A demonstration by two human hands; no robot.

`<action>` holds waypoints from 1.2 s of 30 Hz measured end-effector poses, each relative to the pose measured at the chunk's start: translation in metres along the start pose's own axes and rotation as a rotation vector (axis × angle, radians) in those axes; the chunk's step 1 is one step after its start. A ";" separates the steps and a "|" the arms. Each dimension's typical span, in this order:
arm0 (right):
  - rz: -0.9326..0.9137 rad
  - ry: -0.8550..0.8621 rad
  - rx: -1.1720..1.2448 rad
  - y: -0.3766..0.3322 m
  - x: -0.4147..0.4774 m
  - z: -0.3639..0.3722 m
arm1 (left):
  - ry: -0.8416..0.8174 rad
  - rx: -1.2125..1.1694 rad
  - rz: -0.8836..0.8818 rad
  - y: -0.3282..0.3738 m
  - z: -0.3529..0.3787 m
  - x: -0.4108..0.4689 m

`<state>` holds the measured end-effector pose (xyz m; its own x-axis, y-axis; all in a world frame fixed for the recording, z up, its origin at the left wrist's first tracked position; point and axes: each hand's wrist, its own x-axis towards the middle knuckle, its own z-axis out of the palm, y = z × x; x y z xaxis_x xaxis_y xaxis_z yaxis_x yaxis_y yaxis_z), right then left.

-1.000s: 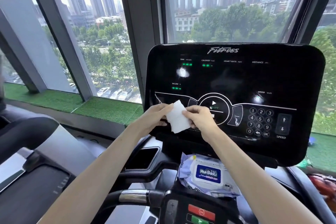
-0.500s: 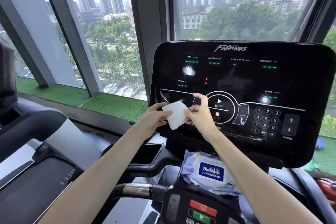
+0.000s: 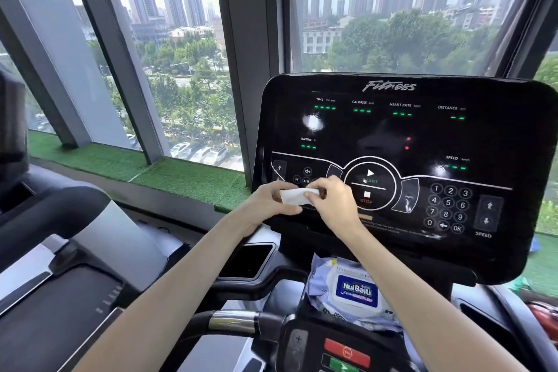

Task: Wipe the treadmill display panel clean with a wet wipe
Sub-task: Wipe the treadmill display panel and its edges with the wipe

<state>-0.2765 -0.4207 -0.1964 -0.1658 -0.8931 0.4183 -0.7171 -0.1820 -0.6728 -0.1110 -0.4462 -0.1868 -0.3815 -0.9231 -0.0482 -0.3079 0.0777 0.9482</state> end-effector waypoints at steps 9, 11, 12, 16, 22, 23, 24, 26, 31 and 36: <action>0.177 0.016 0.325 -0.005 0.001 0.008 | 0.186 -0.596 0.056 -0.004 0.019 0.011; 0.097 0.099 0.118 -0.002 0.000 0.007 | 0.363 -0.429 0.056 0.002 0.012 0.026; 0.064 0.138 0.029 0.001 -0.001 0.006 | 0.466 -0.286 0.057 0.008 0.004 0.036; -0.143 0.212 -0.351 0.017 -0.011 0.003 | 0.687 0.151 0.169 0.039 -0.034 0.079; -0.176 0.148 -0.544 0.035 -0.031 0.015 | 0.864 0.340 0.317 0.050 -0.011 0.113; -0.178 0.129 -0.557 0.037 -0.034 0.016 | 0.860 0.312 0.352 0.044 0.000 0.114; -0.185 0.113 -0.572 0.039 -0.037 0.018 | 0.835 0.309 0.427 0.036 0.013 0.113; -0.203 0.083 -0.611 0.044 -0.041 0.018 | 0.649 0.467 0.671 0.015 0.036 0.105; -0.254 0.009 -0.678 0.050 -0.053 0.022 | 0.533 0.617 0.780 -0.012 0.000 0.107; -0.288 -0.117 -0.735 0.060 -0.065 0.034 | 0.555 0.538 0.742 -0.039 0.015 0.090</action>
<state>-0.2853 -0.3872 -0.2847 0.1374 -0.8971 0.4200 -0.9904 -0.1310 0.0441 -0.1468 -0.5268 -0.2329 -0.2237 -0.6081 0.7617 -0.5574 0.7209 0.4119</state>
